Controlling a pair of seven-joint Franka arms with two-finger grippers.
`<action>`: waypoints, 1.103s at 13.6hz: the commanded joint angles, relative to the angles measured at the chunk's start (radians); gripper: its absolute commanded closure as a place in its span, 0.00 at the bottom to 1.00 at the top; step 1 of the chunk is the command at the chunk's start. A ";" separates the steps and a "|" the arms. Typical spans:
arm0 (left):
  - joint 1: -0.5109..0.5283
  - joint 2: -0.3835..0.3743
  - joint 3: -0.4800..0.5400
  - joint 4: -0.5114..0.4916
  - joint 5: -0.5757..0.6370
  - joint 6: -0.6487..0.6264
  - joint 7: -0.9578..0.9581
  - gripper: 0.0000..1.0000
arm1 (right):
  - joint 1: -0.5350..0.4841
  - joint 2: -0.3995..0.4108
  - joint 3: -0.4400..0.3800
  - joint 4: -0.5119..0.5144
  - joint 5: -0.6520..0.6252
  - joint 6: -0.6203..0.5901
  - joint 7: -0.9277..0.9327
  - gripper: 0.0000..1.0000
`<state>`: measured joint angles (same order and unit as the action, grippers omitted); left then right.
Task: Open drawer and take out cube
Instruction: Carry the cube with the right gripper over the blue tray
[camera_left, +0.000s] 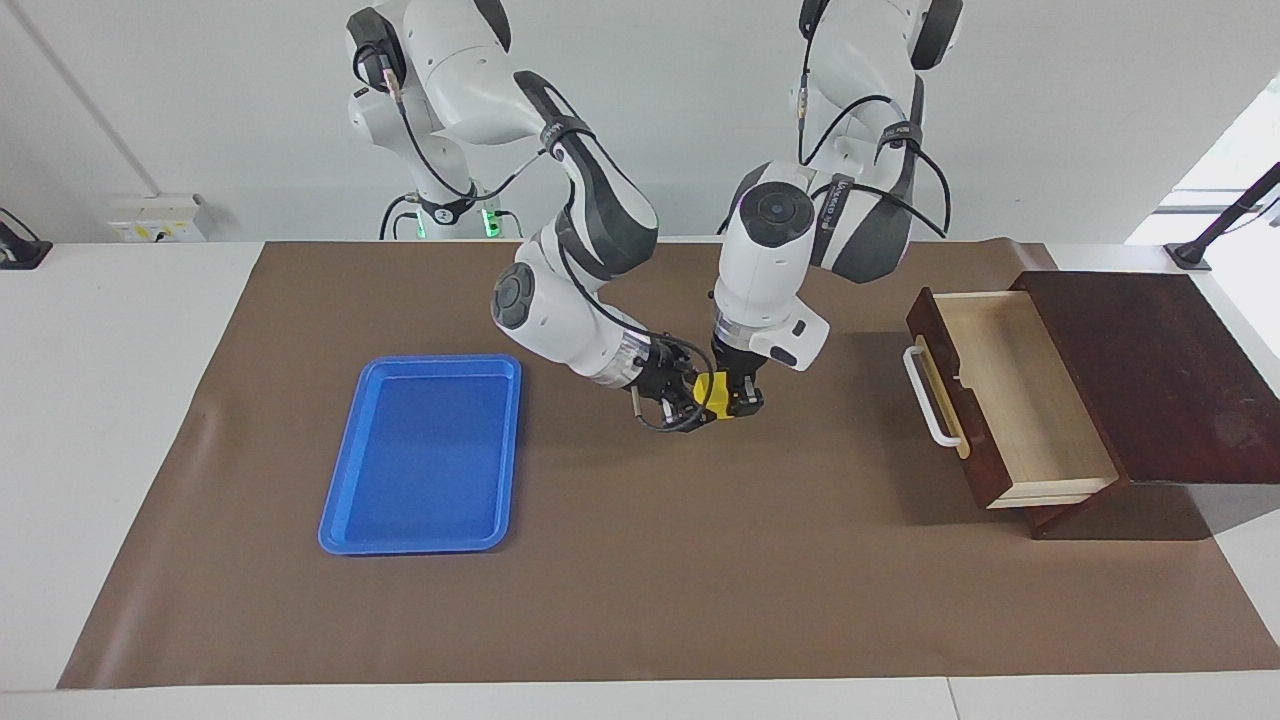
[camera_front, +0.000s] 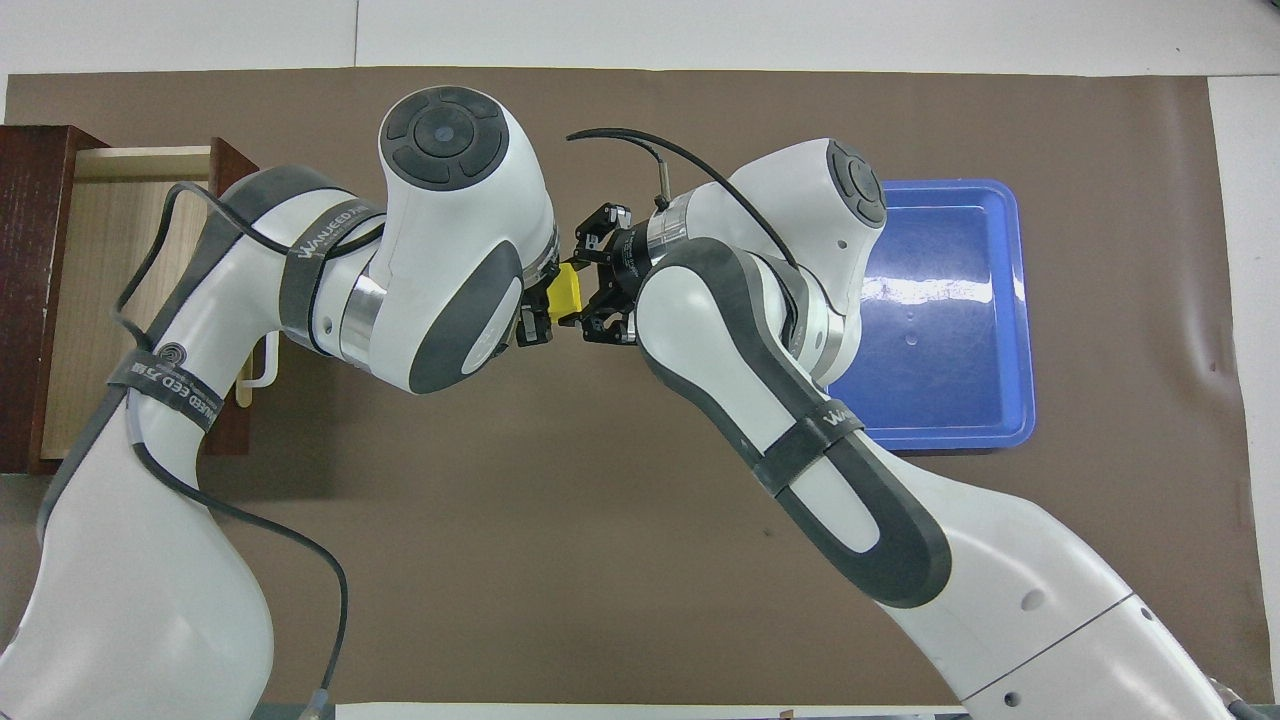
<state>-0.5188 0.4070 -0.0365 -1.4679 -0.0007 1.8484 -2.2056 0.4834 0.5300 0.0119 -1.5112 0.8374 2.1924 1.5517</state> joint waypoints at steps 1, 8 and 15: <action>-0.012 -0.011 0.010 -0.014 -0.007 0.005 -0.014 0.82 | 0.021 0.002 -0.003 -0.007 -0.020 0.052 0.013 1.00; 0.098 -0.066 0.010 -0.038 0.025 -0.023 0.078 0.00 | 0.024 0.002 -0.003 -0.015 -0.020 0.075 0.013 1.00; 0.287 -0.099 0.013 -0.115 0.059 -0.026 0.363 0.00 | -0.168 -0.073 -0.004 -0.035 -0.023 -0.113 -0.056 1.00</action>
<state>-0.2701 0.3432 -0.0161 -1.5456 0.0256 1.8274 -1.8942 0.4229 0.5125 -0.0066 -1.5178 0.8312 2.1778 1.5440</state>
